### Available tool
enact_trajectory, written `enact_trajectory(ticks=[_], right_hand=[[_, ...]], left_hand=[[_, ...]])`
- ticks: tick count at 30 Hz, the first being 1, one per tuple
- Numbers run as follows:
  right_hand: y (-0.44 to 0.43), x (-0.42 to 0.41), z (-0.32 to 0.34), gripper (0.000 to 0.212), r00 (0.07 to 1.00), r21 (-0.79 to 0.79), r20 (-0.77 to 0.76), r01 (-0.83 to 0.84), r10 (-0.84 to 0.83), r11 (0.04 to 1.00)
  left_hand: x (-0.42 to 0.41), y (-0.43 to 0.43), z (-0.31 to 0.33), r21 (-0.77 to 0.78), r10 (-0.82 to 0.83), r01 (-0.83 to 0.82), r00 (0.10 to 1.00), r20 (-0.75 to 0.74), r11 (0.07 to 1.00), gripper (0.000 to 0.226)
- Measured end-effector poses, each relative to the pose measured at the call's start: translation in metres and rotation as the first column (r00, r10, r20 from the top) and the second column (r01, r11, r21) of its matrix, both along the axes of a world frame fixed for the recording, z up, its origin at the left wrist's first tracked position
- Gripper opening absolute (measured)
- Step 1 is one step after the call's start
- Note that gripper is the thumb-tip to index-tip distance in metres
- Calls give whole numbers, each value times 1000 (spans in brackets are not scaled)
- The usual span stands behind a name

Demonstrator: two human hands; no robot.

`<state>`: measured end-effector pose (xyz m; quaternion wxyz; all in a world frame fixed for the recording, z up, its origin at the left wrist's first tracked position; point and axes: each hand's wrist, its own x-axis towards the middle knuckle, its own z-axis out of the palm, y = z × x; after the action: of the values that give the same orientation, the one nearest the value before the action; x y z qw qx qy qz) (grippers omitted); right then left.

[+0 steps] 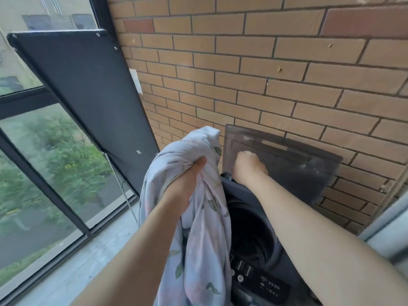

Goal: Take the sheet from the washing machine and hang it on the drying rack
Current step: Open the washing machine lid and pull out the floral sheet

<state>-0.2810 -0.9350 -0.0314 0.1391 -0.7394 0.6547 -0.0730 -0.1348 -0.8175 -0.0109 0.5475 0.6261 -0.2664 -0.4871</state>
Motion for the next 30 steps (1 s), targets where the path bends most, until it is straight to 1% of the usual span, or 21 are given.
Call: enact_trajectory(ticks=[2,5,6,8,9,12,13,14,15,17,18,20,23,27,29,30], right_hand=[[-22,-19,-4,60,996,-35,-45,77,-78,996],[-53,-43,-8,84,977,40,-137,169,-163,985],[-62,-48,-9,91,969,50,-173,186,-174,981],[-82,-56,-14,96,963,60,-203,193,-177,979],[-90,-59,-17,97,964,68,-201,193,-176,979],[-112,-67,-25,103,958,63,-210,215,-198,975],[-117,-70,-27,107,953,62,-227,218,-199,974],[-122,-73,-28,108,950,62,-244,217,-196,974],[-125,-76,-29,108,948,67,-253,218,-195,974],[-131,-80,-32,104,948,77,-251,223,-197,972],[-133,-82,-33,102,947,74,-250,227,-202,971],[-135,-83,-35,101,946,40,-247,227,-211,973],[-129,-78,-35,98,949,-9,-238,210,-206,978],[-108,-71,-40,97,940,-42,-297,165,-170,985],[-95,-69,-40,96,929,-65,-335,145,-159,987],[-88,-67,-39,92,925,-81,-346,134,-153,988]], left_hand=[[-9,-14,-6,11,-13,14,1000,-11,1000,93],[-21,-34,-15,15,-29,29,999,-14,999,104],[-26,-38,-17,22,-34,35,999,-24,999,106],[-38,-49,-19,35,-43,43,999,-18,998,107],[-43,-53,-20,33,-52,52,999,-8,998,102],[-54,-62,-22,37,-61,61,998,-1,997,50],[-56,-66,-25,51,-65,64,998,6,997,43],[-58,-68,-26,60,-68,66,998,19,996,43],[-58,-69,-26,67,-72,70,997,28,995,48],[-58,-70,-27,76,-75,74,997,15,994,71],[-56,-70,-29,78,-68,67,998,10,995,75],[-53,-68,-27,71,-46,45,999,10,996,70],[-46,-65,-27,68,-14,14,1000,13,998,83],[-40,-56,-25,65,-1,0,1000,6,998,66],[-37,-48,-23,52,-16,16,1000,1,999,63],[-35,-42,-21,42,-21,21,1000,-4,999,64]])
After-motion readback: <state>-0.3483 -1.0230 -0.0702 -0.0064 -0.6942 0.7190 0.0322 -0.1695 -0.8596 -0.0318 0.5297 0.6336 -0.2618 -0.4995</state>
